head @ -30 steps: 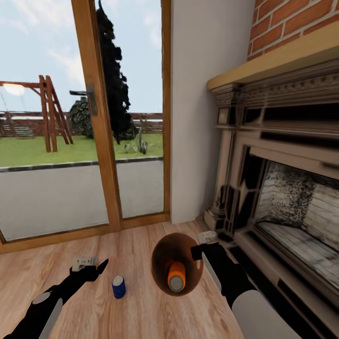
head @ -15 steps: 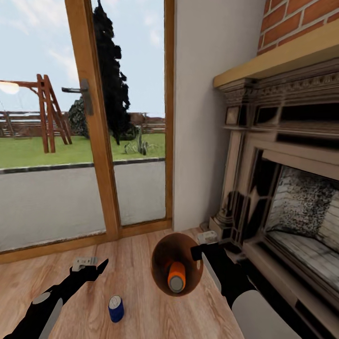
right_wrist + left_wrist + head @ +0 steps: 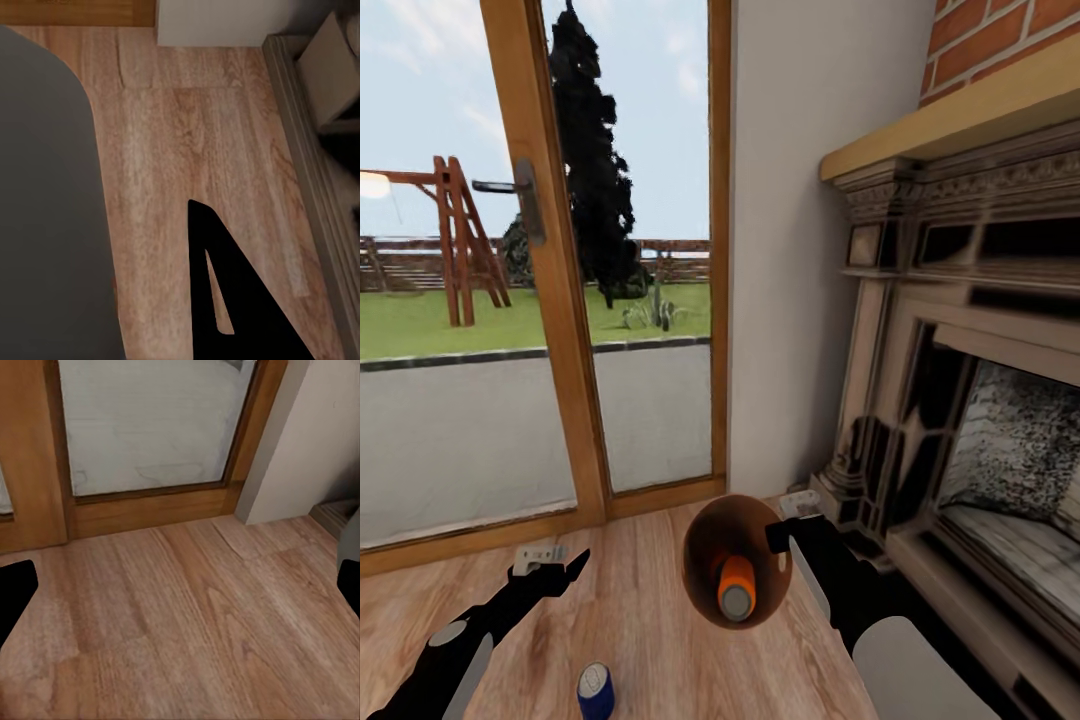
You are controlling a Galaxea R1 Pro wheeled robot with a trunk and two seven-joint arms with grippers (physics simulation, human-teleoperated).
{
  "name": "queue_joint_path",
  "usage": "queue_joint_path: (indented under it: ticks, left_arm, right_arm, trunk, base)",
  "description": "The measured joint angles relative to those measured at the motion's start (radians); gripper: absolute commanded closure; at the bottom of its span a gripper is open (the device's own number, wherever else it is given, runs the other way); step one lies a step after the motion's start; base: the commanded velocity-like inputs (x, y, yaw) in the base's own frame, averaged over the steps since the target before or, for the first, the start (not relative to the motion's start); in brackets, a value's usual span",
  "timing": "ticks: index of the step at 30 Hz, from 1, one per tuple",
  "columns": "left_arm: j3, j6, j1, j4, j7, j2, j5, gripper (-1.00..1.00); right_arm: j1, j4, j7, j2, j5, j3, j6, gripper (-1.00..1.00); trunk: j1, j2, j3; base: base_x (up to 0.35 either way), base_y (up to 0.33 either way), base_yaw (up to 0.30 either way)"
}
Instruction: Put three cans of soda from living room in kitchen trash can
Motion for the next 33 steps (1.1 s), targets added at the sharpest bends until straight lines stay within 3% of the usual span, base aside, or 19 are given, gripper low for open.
queue_joint_path:
  ticks: [6, 15, 17, 24, 28, 33]
  left_arm:
    - [0.0, -0.001, 0.0, 0.0, 0.0, 0.0, 0.0, -1.0]
    - [0.003, 0.001, 0.0, -0.001, -0.001, 0.0, 0.001, -1.0]
    - [0.004, 0.001, 0.0, -0.002, -0.001, 0.0, 0.001, -1.0]
    - [0.005, 0.002, 0.0, 0.0, 0.0, 0.0, 0.0, -1.0]
    - [0.005, 0.002, 0.0, 0.005, 0.0, 0.0, 0.0, -1.0]
    - [0.005, 0.0, 0.0, 0.075, -0.001, 0.0, 0.001, -1.0]
  right_arm:
    - [-0.001, -0.002, 0.0, 0.0, -0.001, -0.002, 0.004, 1.0]
    - [-0.002, -0.044, 0.0, 0.002, 0.0, -0.003, 0.144, 1.0]
    - [-0.004, -0.075, 0.001, 0.003, 0.002, -0.004, 0.209, 1.0]
    - [-0.009, -0.225, 0.001, 0.004, 0.005, -0.005, 0.353, 1.0]
    - [-0.01, -0.275, 0.001, 0.005, 0.004, -0.004, 0.366, 1.0]
    - [-0.011, -0.313, 0.0, 0.006, 0.004, -0.004, 0.366, 1.0]
  trunk:
    - [0.0, 0.0, 0.0]
    - [0.0, 0.0, 0.0]
    - [0.0, 0.0, 0.0]
    - [0.003, -0.002, -0.027]
    - [0.005, -0.003, -0.042]
    - [0.007, -0.004, -0.062]
  base:
    - [0.015, 0.0, 0.0]
    - [0.001, 0.0, 0.0]
    - [0.0, 0.0, 0.0]
    - [0.0, 0.0, 0.0]
    - [0.0, 0.0, 0.0]
    - [0.0, 0.0, 0.0]
